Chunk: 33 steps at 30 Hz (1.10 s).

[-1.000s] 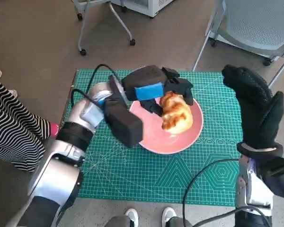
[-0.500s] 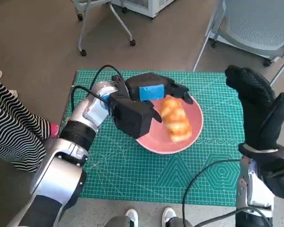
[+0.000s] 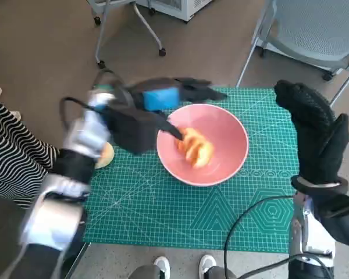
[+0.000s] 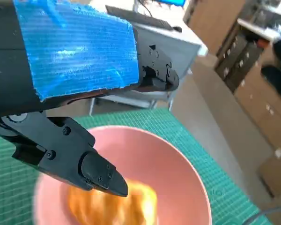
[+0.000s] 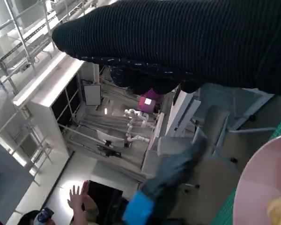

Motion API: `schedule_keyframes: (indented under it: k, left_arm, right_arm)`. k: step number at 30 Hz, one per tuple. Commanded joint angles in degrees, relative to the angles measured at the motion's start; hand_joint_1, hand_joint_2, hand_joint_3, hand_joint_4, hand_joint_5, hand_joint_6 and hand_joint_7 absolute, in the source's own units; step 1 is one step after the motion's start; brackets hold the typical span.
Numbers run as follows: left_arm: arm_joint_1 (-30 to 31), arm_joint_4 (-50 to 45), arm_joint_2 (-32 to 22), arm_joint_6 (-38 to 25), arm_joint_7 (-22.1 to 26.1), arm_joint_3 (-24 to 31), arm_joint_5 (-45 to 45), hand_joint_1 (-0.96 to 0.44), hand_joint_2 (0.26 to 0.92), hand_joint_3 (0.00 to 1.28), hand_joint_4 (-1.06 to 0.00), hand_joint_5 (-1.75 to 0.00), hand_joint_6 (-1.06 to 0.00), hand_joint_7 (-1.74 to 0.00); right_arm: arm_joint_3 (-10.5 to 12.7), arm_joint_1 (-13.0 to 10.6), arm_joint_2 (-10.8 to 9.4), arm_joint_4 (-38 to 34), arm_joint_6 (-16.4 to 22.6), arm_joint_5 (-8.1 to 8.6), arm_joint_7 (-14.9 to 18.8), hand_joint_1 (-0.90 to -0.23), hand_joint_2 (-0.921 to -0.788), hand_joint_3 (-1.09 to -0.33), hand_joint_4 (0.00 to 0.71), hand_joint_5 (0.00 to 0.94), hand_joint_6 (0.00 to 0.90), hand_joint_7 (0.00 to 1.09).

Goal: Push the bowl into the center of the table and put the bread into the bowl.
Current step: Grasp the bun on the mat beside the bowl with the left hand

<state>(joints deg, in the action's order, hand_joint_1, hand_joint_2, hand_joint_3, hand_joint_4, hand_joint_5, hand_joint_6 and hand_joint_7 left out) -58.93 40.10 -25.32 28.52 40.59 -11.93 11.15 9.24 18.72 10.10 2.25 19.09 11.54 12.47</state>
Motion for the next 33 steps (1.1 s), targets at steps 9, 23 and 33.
schedule_keyframes:
  k: [9,23,33]
  left_arm:
    - [10.12,-15.07,-12.76,-8.71,1.08,9.67,-4.87,-0.38,0.818,0.01,-0.08,-0.03,-0.25,-0.06]
    - [16.00,-15.81,-22.07,-12.51,-1.14,12.46,-1.45,-0.31,0.804,0.00,-0.12,-0.03,-0.28,-0.08]
    - [18.14,-16.21,-24.17,-15.11,0.91,11.63,-0.43,-0.31,0.787,0.00,-0.13,-0.02,-0.28,-0.08]
  right_arm:
    - [-0.58,-1.36,-0.52,0.41,-1.67,0.70,0.02,-0.694,-0.921,-0.687,0.214,0.004,0.128,0.52]
    - [-0.58,-0.73,-0.22,-1.20,-1.34,1.61,1.26,-0.688,-0.921,-0.686,0.215,0.003,0.127,0.52]
    - [-0.75,0.26,-0.10,-2.90,-0.99,1.94,1.89,-0.683,-0.921,-0.686,0.215,0.003,0.122,0.52]
